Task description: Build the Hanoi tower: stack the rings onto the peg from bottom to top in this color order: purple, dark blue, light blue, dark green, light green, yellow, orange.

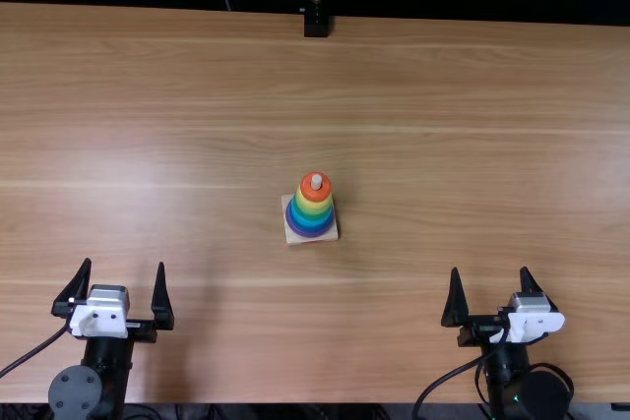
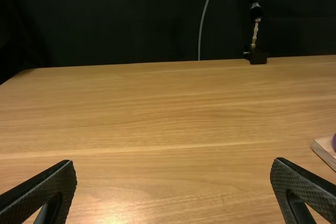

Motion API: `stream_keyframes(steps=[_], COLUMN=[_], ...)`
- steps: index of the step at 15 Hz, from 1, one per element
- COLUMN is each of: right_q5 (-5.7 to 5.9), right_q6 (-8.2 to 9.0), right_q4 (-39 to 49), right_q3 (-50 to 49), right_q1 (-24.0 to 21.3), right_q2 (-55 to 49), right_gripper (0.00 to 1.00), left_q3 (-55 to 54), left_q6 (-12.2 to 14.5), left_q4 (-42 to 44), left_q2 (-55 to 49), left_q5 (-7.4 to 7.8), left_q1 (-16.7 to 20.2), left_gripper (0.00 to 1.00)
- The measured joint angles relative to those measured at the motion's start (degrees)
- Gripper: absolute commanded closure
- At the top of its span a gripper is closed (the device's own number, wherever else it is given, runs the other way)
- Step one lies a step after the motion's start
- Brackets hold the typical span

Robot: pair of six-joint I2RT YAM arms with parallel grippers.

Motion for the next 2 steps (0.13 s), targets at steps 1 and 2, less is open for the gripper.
stream_keyframes(steps=[1, 2], right_q5=[0.02, 0.02], right_q6=[-0.02, 0.02], right_q4=[0.0, 0.0], right_q3=[0.0, 0.0], right_q1=[0.0, 0.0], right_q2=[0.0, 0.0], right_gripper=[0.00, 0.00], left_q3=[0.0, 0.0], left_q6=[0.0, 0.0], left_q4=[0.0, 0.0], left_q2=[0.0, 0.0], left_q5=[0.00, -0.02], left_q1=[0.0, 0.0], left_gripper=[0.00, 0.00])
